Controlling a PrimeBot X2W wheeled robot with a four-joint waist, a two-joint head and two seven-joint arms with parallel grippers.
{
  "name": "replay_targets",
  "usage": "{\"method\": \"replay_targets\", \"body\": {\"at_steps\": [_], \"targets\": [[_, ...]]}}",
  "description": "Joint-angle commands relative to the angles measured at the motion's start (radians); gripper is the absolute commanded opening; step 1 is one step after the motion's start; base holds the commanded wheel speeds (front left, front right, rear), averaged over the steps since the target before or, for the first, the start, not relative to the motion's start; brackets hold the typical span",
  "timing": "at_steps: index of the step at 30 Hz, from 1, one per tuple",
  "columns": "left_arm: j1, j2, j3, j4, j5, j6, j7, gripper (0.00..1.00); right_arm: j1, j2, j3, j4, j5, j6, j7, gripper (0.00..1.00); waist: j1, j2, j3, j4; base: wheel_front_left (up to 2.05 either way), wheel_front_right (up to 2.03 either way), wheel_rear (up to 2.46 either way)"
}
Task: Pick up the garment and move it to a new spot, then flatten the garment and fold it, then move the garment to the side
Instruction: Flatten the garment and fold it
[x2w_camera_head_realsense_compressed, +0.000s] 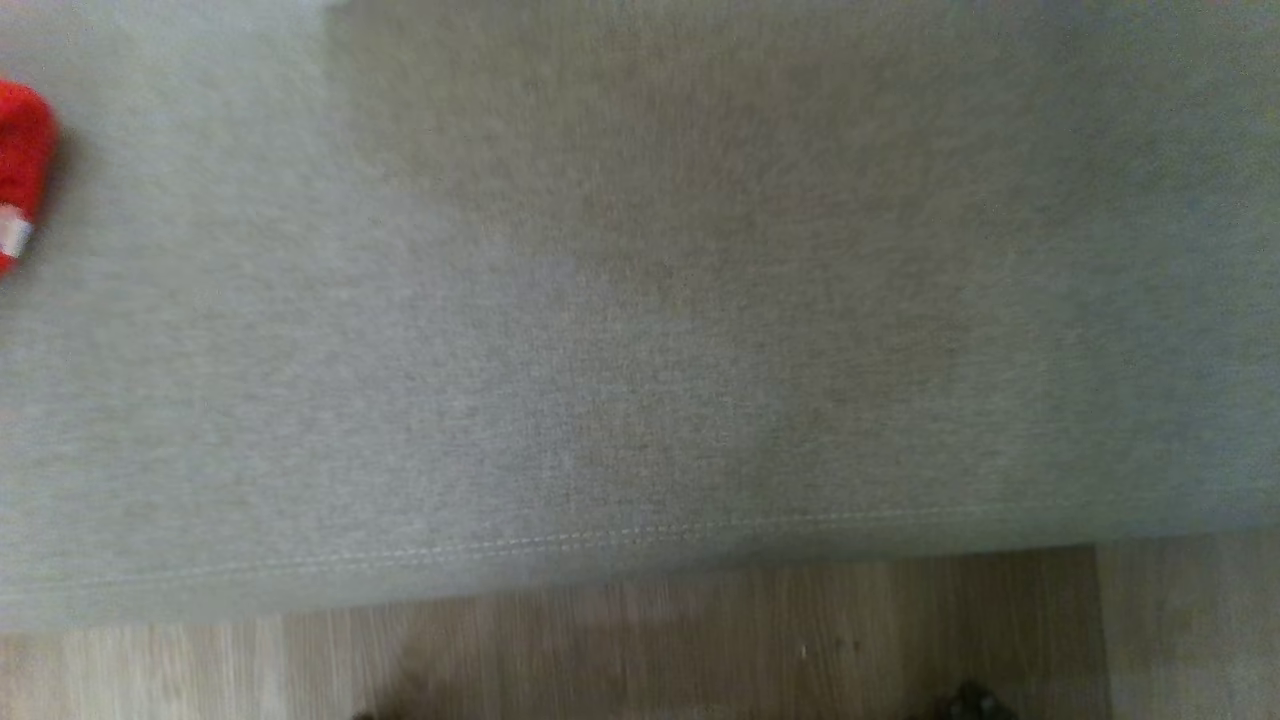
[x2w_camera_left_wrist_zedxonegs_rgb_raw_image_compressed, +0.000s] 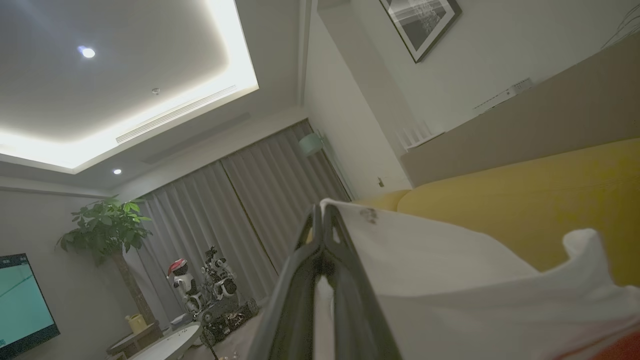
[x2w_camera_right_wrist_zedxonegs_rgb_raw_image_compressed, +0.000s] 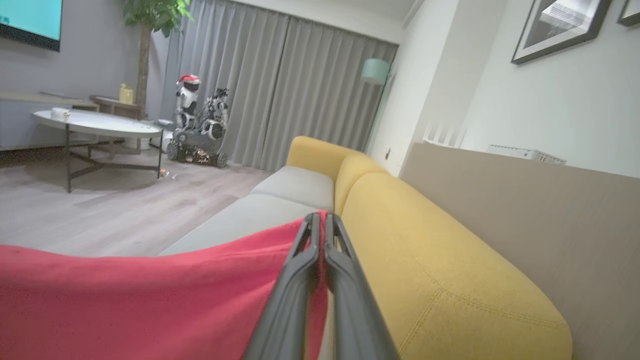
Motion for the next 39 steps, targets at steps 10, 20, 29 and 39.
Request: {"method": "replay_targets", "body": {"at_steps": [10,20,29,39], "targets": [[-0.142,-0.016,0.185,-0.229,0.23,0.191,-0.072,0.0,-0.089,0.124,-0.309,-0.152,-0.423,-0.001,-0.263,0.0,-0.0002,0.0001,0.318,0.008,0.0,0.0,0.0],[0.378,-0.002,0.355,-0.389,0.229,0.091,-0.072,0.0,0.147,0.192,-0.46,-0.061,-0.551,-0.001,-0.364,0.0,-0.0002,0.0001,0.262,0.063,0.0,0.0,0.0],[0.964,-0.047,0.393,-0.36,0.117,-0.057,-0.072,0.0,0.501,0.218,-0.572,0.057,-0.537,-0.001,-0.369,0.0,-0.0002,0.0001,0.005,0.061,0.0,0.0,0.0],[1.447,-0.026,0.369,-0.405,0.018,-0.041,-0.072,0.0,0.841,0.236,-0.613,0.137,-0.475,-0.001,-0.37,0.0,-0.0002,0.0001,-0.227,0.023,0.0,0.0,0.0]]}}
